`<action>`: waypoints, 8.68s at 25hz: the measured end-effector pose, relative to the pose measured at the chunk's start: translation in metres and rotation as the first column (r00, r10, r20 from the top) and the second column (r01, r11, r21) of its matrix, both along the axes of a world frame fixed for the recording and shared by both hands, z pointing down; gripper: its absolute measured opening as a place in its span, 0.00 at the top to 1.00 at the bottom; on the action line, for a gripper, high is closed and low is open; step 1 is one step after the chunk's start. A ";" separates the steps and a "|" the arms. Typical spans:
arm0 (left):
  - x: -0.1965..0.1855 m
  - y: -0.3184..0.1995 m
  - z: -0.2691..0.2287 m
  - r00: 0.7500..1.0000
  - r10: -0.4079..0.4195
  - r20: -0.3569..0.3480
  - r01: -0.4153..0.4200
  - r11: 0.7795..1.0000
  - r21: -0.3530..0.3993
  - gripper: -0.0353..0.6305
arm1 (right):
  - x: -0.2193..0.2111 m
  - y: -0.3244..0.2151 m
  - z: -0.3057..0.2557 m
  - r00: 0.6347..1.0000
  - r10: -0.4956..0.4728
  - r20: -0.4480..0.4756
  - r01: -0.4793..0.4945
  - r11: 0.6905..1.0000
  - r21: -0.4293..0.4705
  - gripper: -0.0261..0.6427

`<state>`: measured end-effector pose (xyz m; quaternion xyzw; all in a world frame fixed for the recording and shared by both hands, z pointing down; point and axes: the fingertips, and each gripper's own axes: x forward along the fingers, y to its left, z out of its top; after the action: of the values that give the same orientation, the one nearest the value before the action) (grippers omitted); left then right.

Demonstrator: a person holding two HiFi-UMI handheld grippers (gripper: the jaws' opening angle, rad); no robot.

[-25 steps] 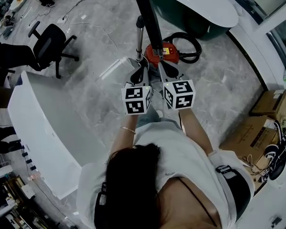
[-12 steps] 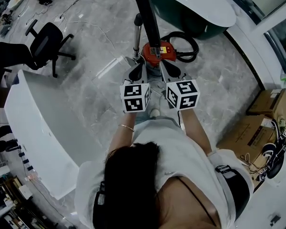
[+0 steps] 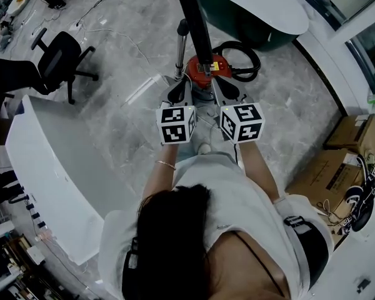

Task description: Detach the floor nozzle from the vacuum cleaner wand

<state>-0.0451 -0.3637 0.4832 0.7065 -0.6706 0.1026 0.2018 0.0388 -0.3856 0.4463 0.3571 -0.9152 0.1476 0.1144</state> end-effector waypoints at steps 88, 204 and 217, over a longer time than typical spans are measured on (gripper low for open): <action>-0.088 -0.149 0.044 0.971 0.238 -0.031 -0.239 0.971 -0.020 0.84 | -0.114 -0.117 0.018 0.965 -0.253 -0.070 0.242 0.960 -0.143 0.77; -0.056 -0.180 0.071 0.911 0.412 -0.021 -0.412 0.911 0.009 0.62 | -0.101 -0.112 -0.049 0.978 -0.205 0.040 0.209 0.961 -0.183 0.78; -0.051 -0.155 0.015 0.902 0.430 -0.045 -0.422 0.898 0.122 0.57 | -0.089 -0.104 -0.053 0.978 -0.196 0.072 0.205 0.965 -0.162 0.78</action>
<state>-0.0963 -0.5182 0.4985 0.8491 -0.4969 0.0824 0.1593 -0.0501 -0.4896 0.3932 0.2474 -0.9336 0.2222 0.1333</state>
